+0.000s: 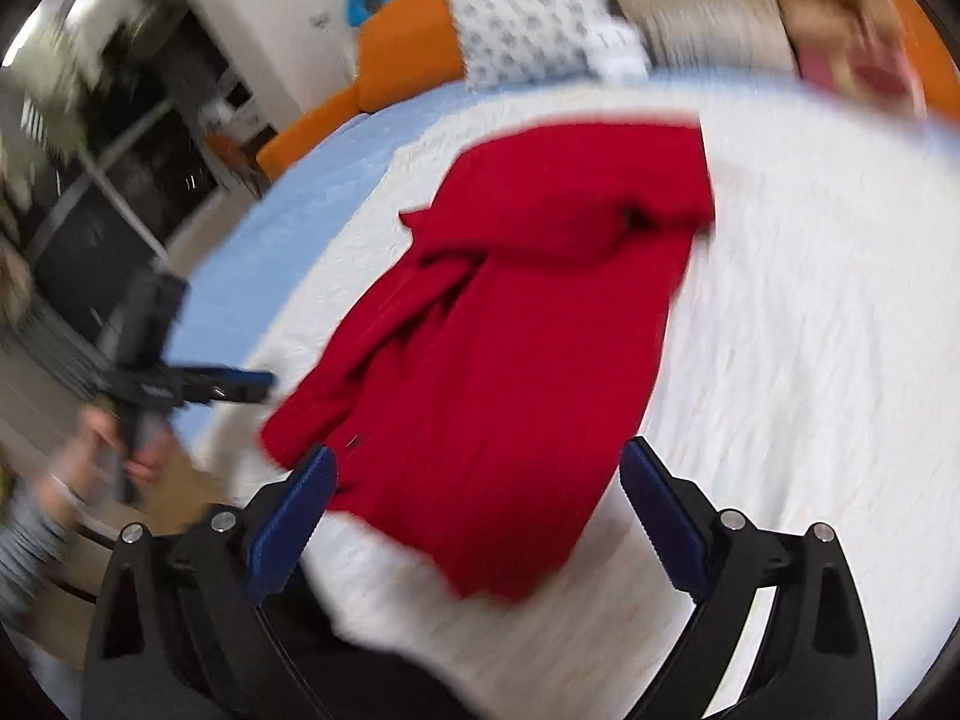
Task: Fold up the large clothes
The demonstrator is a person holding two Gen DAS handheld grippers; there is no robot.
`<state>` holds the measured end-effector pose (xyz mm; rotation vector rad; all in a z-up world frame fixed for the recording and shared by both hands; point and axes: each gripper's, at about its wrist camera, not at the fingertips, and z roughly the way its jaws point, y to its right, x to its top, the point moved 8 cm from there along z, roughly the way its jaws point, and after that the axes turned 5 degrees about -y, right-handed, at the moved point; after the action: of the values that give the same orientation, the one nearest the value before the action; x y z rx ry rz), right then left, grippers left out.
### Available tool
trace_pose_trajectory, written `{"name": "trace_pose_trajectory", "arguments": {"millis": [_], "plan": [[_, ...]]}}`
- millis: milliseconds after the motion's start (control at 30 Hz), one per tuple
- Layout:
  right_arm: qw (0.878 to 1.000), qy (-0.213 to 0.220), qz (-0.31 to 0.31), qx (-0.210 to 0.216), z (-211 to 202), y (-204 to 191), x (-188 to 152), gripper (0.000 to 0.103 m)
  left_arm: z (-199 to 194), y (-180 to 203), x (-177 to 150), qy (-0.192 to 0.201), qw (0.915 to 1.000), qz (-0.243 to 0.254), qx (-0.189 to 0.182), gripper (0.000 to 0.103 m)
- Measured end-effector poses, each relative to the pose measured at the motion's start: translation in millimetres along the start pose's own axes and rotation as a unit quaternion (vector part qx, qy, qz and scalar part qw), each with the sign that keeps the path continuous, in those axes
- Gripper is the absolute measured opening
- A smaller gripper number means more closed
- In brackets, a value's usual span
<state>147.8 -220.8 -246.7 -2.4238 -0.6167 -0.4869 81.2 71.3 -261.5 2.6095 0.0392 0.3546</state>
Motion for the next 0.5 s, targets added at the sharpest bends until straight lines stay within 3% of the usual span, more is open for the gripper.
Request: {"name": "trace_pose_trajectory", "arguments": {"millis": [100,233,500], "plan": [[0.996,-0.022,0.075,0.041,9.4,13.6,-19.6,0.094,12.1,-7.0,-13.3,-0.012,0.9991,-0.028,-0.031,0.083],[0.982,-0.043,0.159,0.097,27.7,29.6,-39.8,0.095,30.2,-21.4,-23.3,-0.028,0.9917,-0.092,-0.086,0.088],[0.97,-0.053,0.184,0.148,50.4,23.3,-33.5,0.096,26.5,-35.2,-22.4,-0.008,0.9845,-0.132,-0.115,0.089]]}}
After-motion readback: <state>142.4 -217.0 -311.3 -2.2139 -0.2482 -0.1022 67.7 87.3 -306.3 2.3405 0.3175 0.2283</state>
